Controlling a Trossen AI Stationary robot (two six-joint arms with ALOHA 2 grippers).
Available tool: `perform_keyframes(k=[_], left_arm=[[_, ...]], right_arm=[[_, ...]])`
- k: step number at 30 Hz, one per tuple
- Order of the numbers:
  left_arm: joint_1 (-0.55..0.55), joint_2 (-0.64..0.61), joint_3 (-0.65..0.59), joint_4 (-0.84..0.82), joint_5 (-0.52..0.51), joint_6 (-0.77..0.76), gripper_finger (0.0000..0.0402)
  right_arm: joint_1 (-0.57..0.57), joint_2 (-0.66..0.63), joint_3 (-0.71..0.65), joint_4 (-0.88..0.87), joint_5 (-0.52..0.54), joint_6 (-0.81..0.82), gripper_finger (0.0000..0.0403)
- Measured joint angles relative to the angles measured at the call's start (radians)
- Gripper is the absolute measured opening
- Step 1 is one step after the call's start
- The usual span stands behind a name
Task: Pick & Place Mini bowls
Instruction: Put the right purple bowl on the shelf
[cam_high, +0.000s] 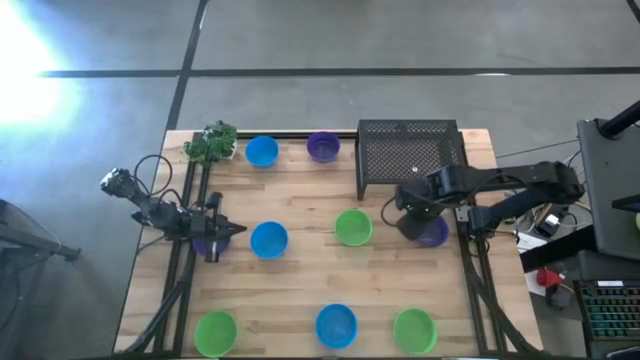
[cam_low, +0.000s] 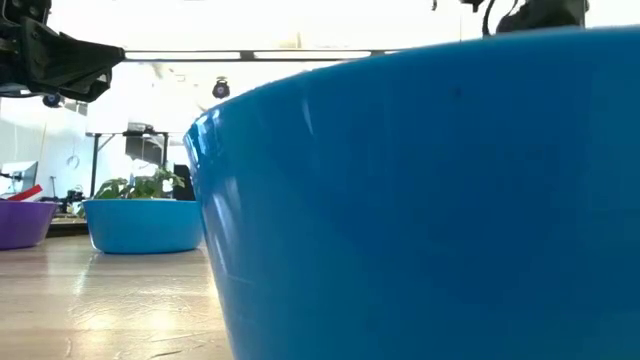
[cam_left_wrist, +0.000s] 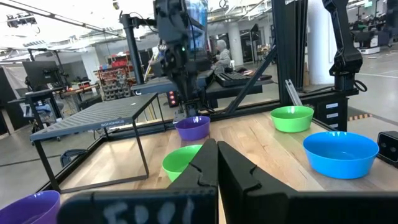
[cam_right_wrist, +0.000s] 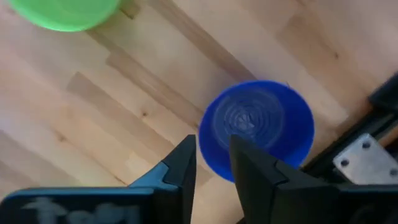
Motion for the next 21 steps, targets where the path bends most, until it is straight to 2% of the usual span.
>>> perform_keyframes(k=[6, 21], left_arm=[[0.0, 0.0, 0.0, 0.0, 0.0, 0.0, 0.0], [0.0, 0.0, 0.0, 0.0, 0.0, 0.0, 0.0]], right_arm=[[0.0, 0.058, -0.056, 0.022, -0.004, 0.086, 0.0099], [0.0, 0.164, -0.107, 0.113, -0.004, 0.139, 0.0083]])
